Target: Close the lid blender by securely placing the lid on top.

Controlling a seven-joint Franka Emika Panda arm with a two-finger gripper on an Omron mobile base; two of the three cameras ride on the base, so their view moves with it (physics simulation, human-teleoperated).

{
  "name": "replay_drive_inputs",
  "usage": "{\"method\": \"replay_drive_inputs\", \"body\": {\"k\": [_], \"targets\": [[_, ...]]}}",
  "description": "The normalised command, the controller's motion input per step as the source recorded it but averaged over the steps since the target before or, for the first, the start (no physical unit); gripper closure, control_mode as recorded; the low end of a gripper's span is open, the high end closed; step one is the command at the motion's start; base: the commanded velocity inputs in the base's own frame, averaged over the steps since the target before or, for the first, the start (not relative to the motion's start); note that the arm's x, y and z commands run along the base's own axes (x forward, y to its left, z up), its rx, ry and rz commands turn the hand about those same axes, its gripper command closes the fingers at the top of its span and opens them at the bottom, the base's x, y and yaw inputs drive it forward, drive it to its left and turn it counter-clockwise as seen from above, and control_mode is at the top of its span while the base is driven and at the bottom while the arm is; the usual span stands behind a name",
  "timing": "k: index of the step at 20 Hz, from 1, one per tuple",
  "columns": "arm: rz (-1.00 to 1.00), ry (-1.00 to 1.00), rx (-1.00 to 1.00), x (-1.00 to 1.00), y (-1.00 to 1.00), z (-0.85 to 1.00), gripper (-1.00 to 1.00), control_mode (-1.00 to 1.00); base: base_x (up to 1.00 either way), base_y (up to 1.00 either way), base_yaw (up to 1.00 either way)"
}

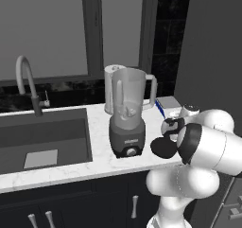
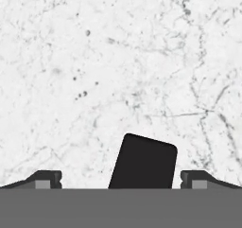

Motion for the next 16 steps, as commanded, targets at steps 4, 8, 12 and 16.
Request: {"method": "replay_drive_inputs", "body": {"k": [4,8,12,16], "targets": [[0.00,0.00,0.00,0.16,0.00,-0.23,-1.00,-1.00,0.00,0.00,0.00],[0.00,0.00,0.00,0.19,0.00,-0.23,1.00,-1.00,0.00,0.00,0.00],[0.00,0.00,0.00,0.19,0.00,-0.24,1.00,-1.00,0.00,0.00,0.00],[0.00,0.00,0.00,0.09,0.00,-0.32,1.00,-1.00,0.00,0.00,0.00]]}}
